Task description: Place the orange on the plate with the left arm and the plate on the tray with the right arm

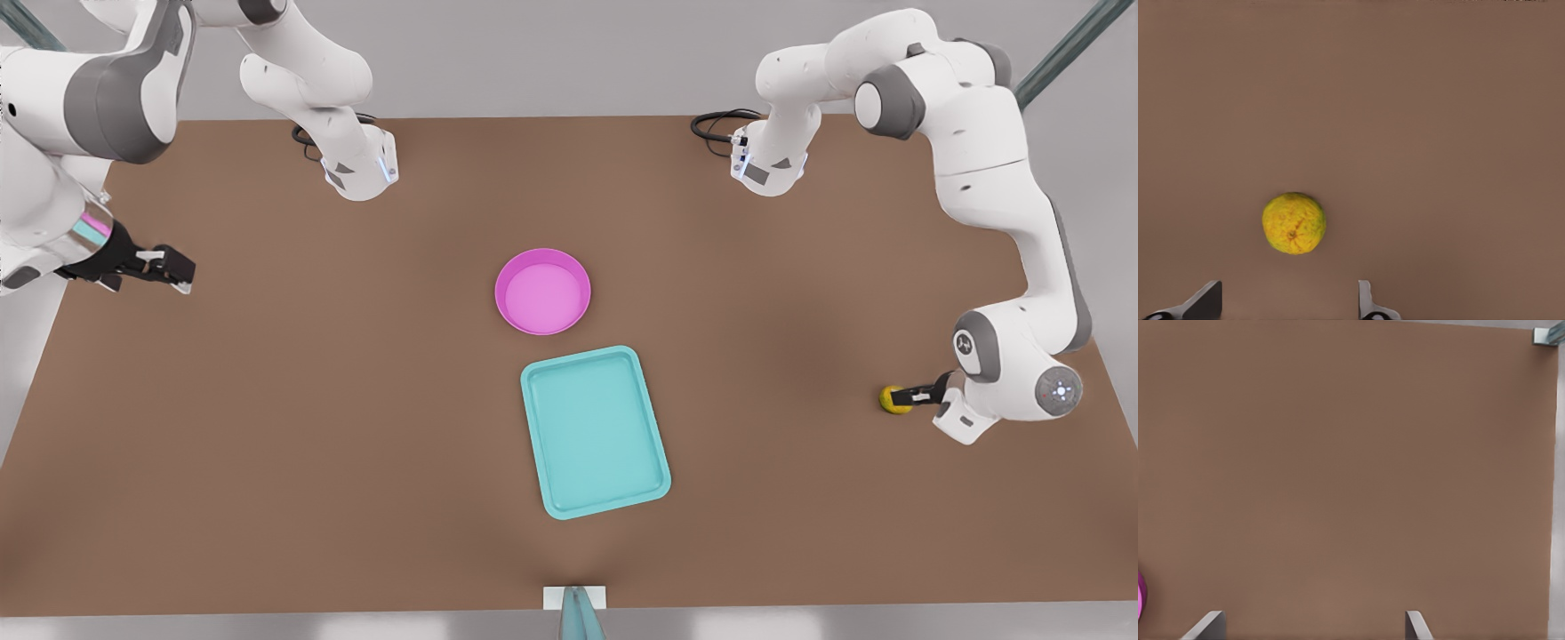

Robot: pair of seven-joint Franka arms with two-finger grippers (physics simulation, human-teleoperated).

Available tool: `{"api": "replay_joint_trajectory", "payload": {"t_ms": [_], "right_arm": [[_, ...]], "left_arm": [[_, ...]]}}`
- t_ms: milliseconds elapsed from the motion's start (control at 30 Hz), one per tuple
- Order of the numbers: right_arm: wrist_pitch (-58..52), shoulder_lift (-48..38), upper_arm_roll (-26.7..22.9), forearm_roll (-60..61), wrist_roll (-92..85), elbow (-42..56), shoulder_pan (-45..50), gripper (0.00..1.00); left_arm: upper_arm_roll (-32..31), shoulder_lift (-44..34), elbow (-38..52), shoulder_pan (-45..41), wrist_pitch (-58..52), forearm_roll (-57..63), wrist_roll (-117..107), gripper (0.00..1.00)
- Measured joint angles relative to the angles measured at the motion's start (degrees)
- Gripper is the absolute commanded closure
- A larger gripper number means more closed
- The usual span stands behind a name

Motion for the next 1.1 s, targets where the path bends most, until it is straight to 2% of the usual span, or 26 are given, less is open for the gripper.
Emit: {"api": "replay_joint_trajectory", "payload": {"t_ms": [367, 833, 867, 900, 1100], "right_arm": [[0.8, 0.7, 0.0, 0.3, -0.1, -0.9, 0.0, 0.00], [1.0, 1.0, 0.0, 0.6, -0.1, -1.6, -0.4, 0.00], [1.0, 1.0, 0.0, 0.6, -0.1, -1.6, -0.5, 0.00], [1.0, 1.0, 0.0, 0.6, -0.1, -1.6, -0.5, 0.00], [1.0, 1.0, 0.0, 0.9, -0.1, -2.0, -0.7, 0.00]], "left_arm": [[0.1, 5.2, -2.0, 0.7, 9.4, -0.1, 8.5, 0.00], [0.1, 7.9, -4.0, 1.6, 11.2, 0.0, 13.9, 0.00], [0.1, 7.9, -4.0, 1.6, 11.3, 0.0, 14.1, 0.25], [0.1, 8.0, -4.0, 1.6, 11.4, 0.1, 14.3, 0.31], [0.1, 8.3, -3.9, 1.6, 12.2, 0.3, 15.2, 0.29]]}}
